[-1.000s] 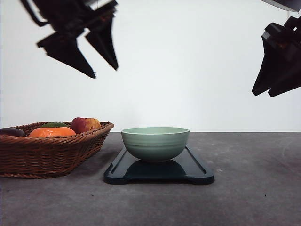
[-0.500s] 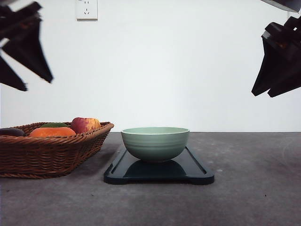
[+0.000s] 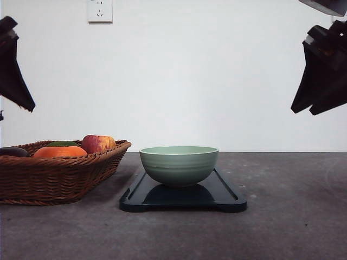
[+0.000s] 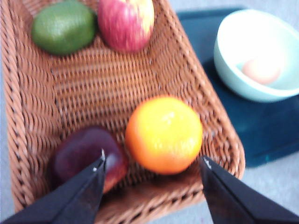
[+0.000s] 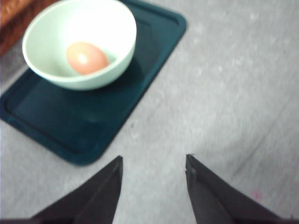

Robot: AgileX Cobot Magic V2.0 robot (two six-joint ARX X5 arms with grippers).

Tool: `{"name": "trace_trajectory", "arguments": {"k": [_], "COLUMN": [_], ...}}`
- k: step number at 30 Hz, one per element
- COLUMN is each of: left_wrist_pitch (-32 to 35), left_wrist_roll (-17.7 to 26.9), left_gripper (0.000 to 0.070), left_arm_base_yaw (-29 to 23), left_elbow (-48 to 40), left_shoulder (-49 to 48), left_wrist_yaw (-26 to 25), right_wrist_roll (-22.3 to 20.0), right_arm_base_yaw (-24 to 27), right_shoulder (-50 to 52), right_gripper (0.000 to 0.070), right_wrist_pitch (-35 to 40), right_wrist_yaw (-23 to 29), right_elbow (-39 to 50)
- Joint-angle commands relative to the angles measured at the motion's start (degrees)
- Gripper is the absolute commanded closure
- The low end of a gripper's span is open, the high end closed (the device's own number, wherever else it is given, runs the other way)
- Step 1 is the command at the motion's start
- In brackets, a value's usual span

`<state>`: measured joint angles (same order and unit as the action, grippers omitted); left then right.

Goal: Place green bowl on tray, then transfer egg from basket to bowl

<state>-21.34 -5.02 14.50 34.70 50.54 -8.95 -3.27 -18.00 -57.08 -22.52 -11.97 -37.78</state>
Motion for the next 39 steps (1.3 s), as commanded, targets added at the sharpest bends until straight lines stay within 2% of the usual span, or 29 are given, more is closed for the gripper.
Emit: {"name": "trace_trajectory", "arguments": {"k": [1,3,5,8,22,23,26,33,35,39], "left_wrist_pitch": [0.4,0.4,0.3,-0.9,0.1,0.0,1.2,16.5,16.8,14.2], "left_wrist_roll": [-0.6,-1.2,-2.3,-3.3,-3.4,-2.8,2.9,2.3,1.5,-3.0], "left_gripper": [0.0454,0.0681,0.07,0.07,0.07,0.07,0.07,0.07,0.07,0.07], "left_arm_base_yaw": [0.1,0.2,0.2,0.1,0.2,0.0,-1.1,-7.4,-9.3,-11.6], "left_elbow": [0.3,0.3,0.3,0.3,0.3,0.3,-0.7,-16.0,-19.9,-25.5], "left_shoulder": [0.3,0.3,0.3,0.2,-0.2,-0.6,-2.9,-20.1,-26.3,-37.5], "left_wrist_yaw": [-0.2,-0.6,-0.7,-0.7,-0.6,-0.5,-0.3,0.3,1.7,8.2], "right_wrist_roll": [-0.8,-0.8,-0.4,-0.2,-0.2,-0.2,-0.2,-0.2,-0.2,-0.2], "right_arm_base_yaw": [-0.2,-0.2,-0.2,-0.2,-0.2,-0.2,-0.2,-0.2,-0.2,-0.2], "right_shoulder": [-0.5,-0.5,-0.5,-0.5,-0.5,-0.5,-0.5,-0.5,-0.5,-0.5], "right_gripper": [0.0535,0.0679,0.0684,0.0684,0.0684,0.0684,0.0684,0.0684,0.0684,0.0684], "right_wrist_pitch": [-0.2,0.0,0.3,-0.2,0.2,0.2,0.2,0.2,0.2,0.2], "right_wrist_yaw": [0.1,0.3,-0.2,-1.9,-1.9,-1.9,-1.9,-1.9,-1.9,-1.9], "right_elbow": [-0.5,-0.5,-0.5,-0.5,-0.5,-0.5,-0.5,-0.5,-0.5,-0.5]}}
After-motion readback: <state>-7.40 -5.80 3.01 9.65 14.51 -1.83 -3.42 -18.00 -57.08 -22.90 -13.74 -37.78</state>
